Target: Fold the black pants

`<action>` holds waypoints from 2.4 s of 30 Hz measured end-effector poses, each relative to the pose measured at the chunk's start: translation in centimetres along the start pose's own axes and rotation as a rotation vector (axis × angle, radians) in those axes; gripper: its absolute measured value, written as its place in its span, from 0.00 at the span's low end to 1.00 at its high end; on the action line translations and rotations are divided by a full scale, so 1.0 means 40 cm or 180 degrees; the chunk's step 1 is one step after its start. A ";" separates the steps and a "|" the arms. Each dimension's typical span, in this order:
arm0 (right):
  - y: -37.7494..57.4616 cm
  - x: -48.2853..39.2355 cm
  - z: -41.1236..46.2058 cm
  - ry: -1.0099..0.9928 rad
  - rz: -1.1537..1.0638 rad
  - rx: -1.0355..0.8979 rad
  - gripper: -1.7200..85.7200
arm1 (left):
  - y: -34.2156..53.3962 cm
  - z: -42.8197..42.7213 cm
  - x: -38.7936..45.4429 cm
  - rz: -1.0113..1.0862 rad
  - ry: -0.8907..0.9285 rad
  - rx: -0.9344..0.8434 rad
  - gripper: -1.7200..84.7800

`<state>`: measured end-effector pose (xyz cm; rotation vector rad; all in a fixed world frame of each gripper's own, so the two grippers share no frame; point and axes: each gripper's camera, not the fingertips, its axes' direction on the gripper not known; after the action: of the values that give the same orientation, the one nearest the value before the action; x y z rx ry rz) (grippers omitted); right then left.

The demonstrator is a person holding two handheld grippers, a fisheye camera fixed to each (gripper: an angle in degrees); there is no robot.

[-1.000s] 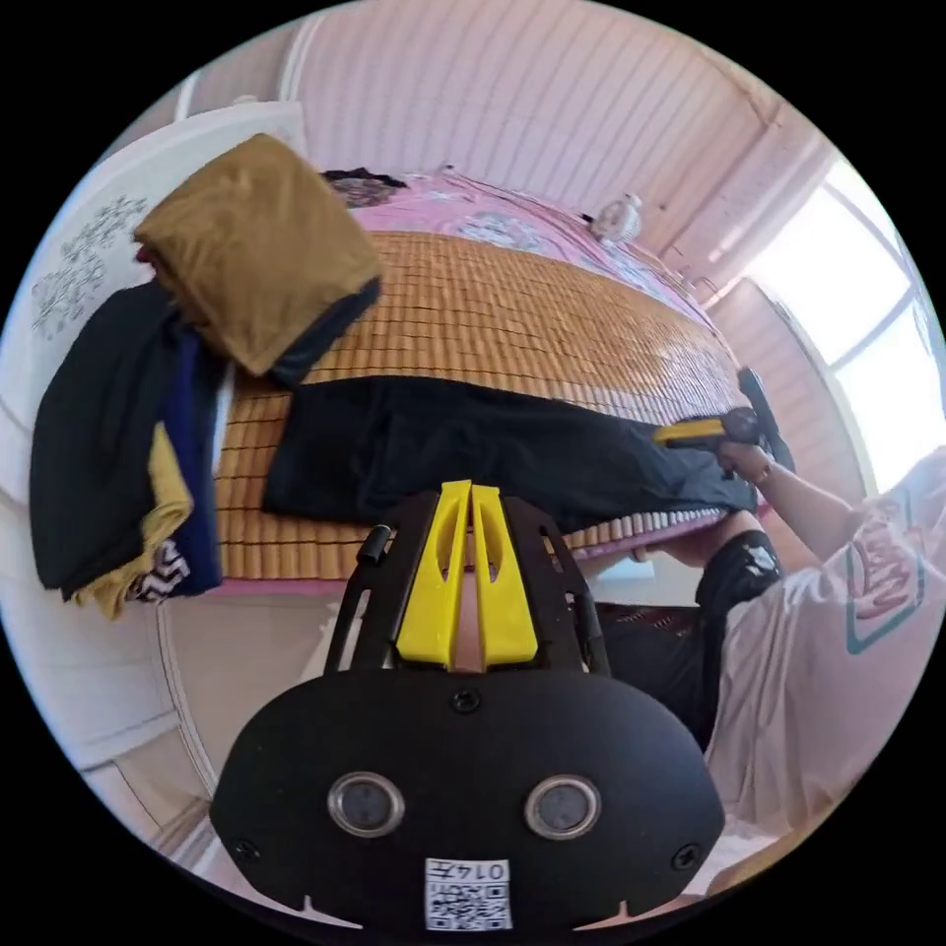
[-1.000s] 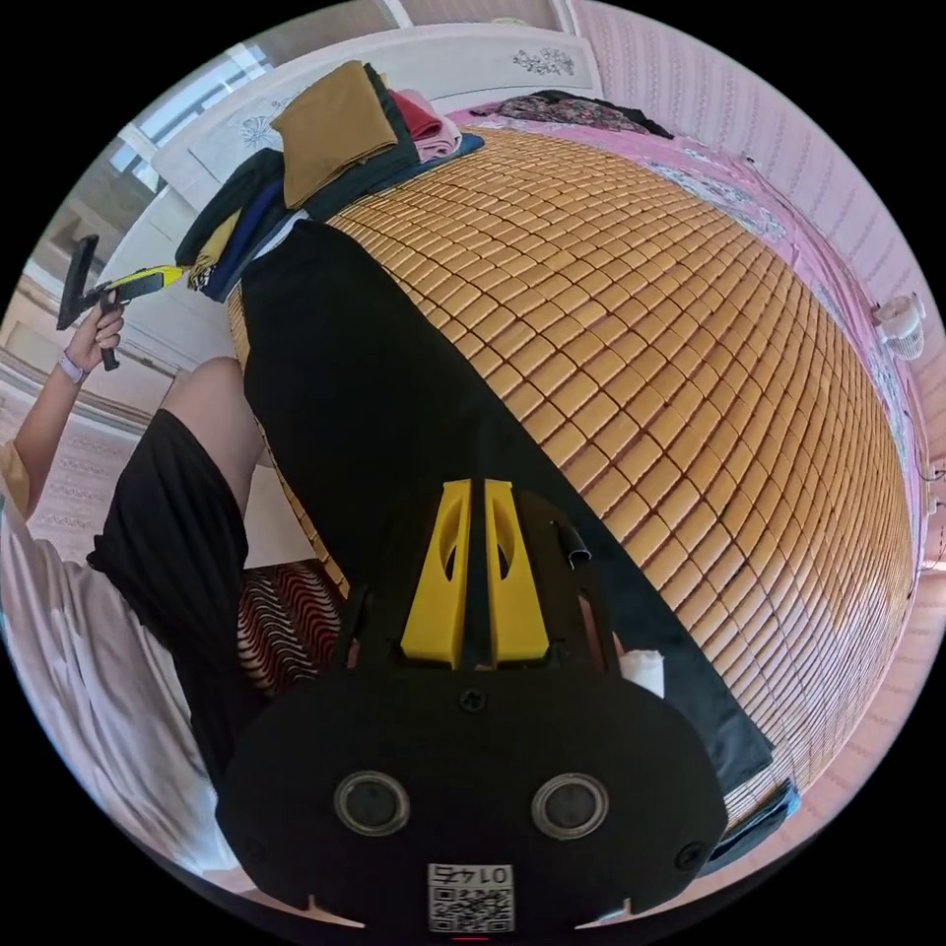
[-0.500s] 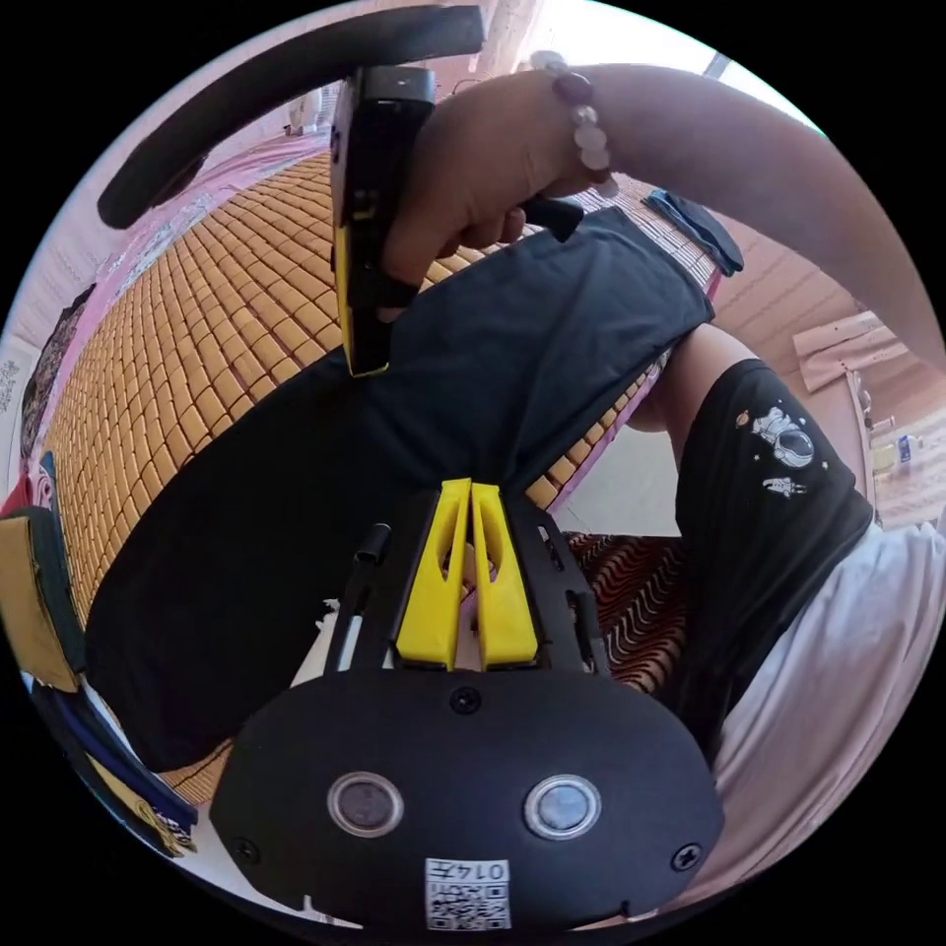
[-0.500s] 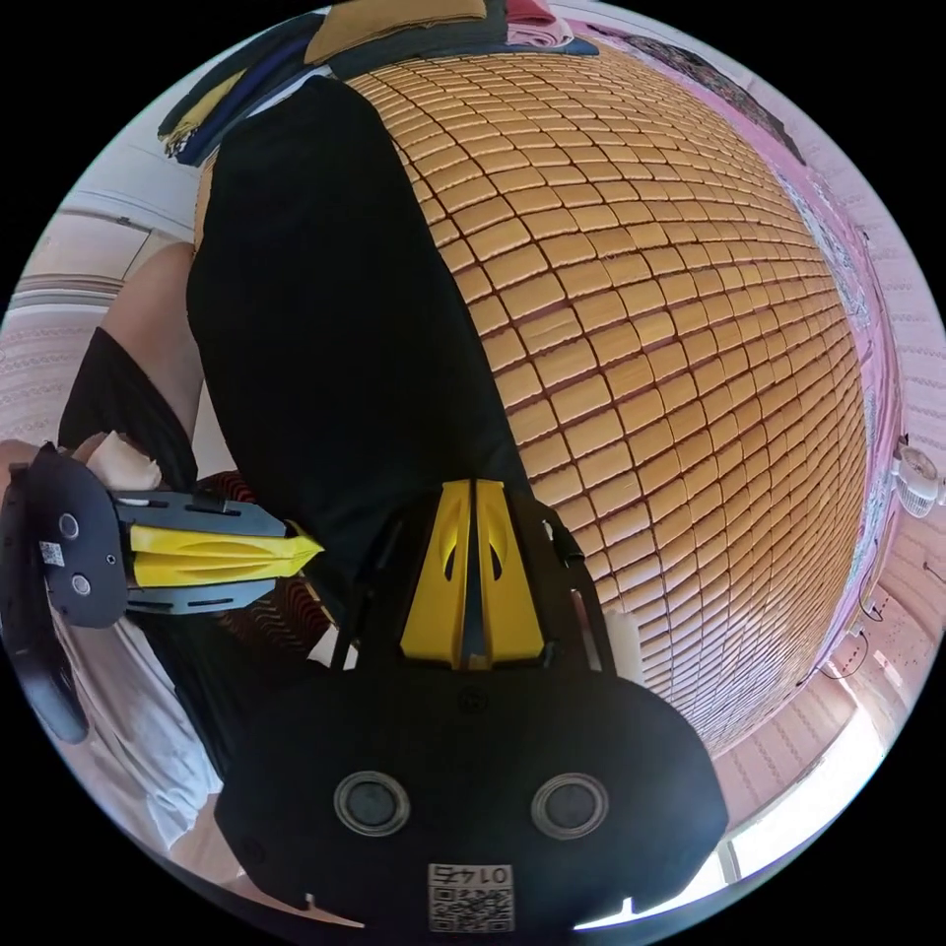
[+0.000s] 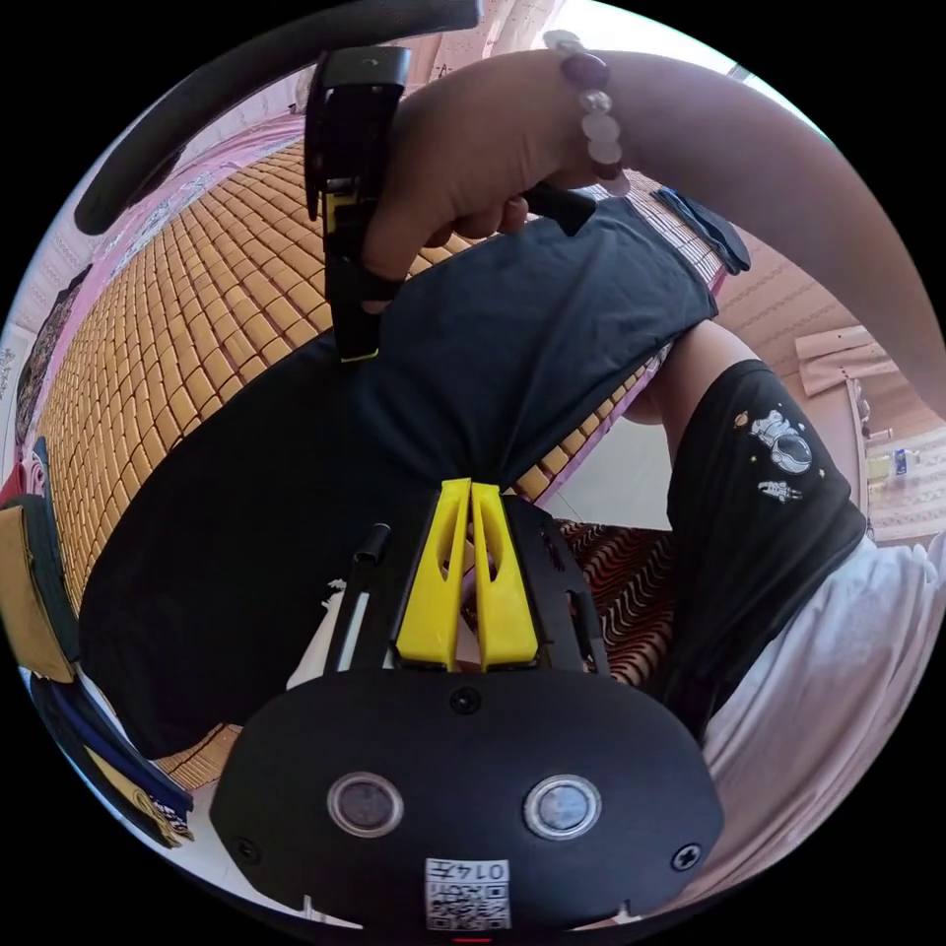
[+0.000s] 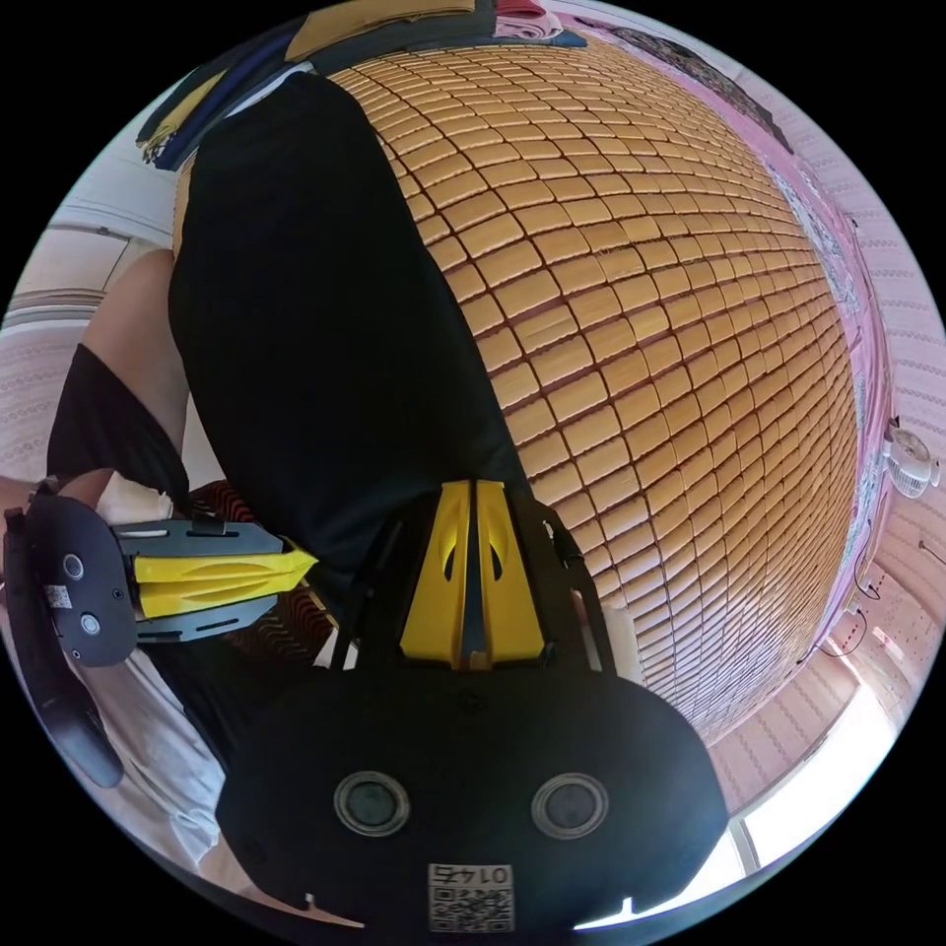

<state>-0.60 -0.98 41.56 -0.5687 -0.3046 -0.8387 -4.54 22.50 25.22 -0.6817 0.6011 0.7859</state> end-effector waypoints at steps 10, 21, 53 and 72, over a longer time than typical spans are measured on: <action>0.448 0.167 -0.069 -0.1260 0.1341 0.1739 0.02 | -0.018 -0.004 0.107 0.0188 -0.0439 0.0252 0.01; 1.392 0.225 -0.021 -0.0427 0.4126 0.1701 0.12 | -0.012 -0.067 0.066 -0.0201 -0.0323 0.0531 0.01; 2.102 0.267 -0.117 -0.1904 0.4903 0.1676 0.03 | -0.133 0.019 0.096 -0.0197 -0.0274 0.0040 0.01; 2.223 0.289 -0.096 -0.1604 0.4824 0.1989 0.03 | -0.142 0.016 0.091 -0.0127 -0.0346 0.0024 0.01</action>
<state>75.32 37.07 12.55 -0.2624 -0.4505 0.8674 2.16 21.58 24.88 -0.6380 0.4902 0.7781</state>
